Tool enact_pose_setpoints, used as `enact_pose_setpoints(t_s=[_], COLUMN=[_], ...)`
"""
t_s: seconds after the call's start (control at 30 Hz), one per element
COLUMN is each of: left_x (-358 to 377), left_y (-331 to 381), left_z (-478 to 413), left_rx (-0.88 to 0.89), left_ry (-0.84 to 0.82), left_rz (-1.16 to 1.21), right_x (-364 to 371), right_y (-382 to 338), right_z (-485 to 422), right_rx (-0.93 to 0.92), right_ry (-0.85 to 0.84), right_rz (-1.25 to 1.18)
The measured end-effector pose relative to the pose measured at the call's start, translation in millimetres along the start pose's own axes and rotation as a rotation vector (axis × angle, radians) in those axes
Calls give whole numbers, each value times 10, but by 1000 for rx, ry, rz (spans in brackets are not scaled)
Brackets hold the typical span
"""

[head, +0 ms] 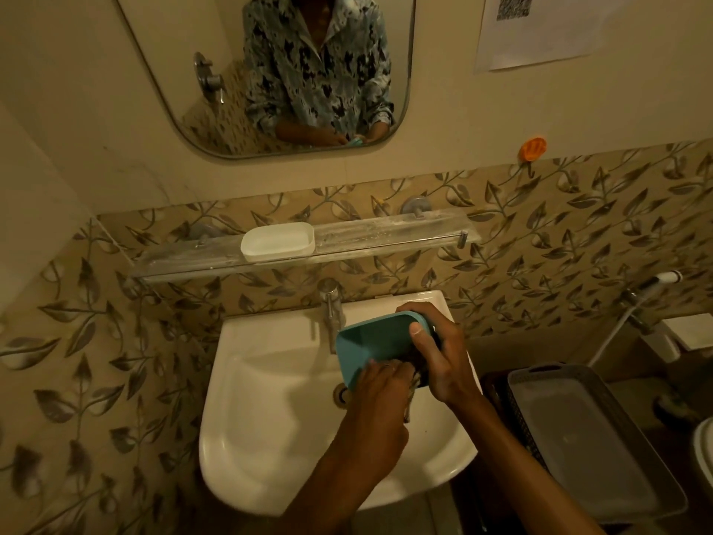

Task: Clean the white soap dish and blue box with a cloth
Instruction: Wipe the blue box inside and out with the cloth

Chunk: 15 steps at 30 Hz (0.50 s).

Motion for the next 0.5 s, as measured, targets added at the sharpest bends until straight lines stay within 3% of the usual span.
enact_pose_setpoints(t_s=[0.1, 0.17, 0.37, 0.5], left_x=[12, 53, 168, 90], left_y=[-95, -166, -22, 71], left_z=[-20, -19, 43, -37], left_rx=[69, 47, -106, -50], left_ry=[42, 58, 47, 150], left_rz=[-263, -290, 246, 315], right_x=[-77, -103, -24, 6], right_y=[-16, -18, 11, 31], right_z=[-31, -46, -61, 14], right_rx=[-5, -9, -1, 20], right_ry=[-7, 7, 52, 158], right_rz=[44, 63, 131, 132])
Point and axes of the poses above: each hand's wrist, its own z-axis away from the middle knuckle, its own x-axis out of the palm, y = z × x, the point moved 6 cm from there along -z, towards the middle knuckle, and after that the axes turned 5 degrees about -y, right-handed, at the moved point
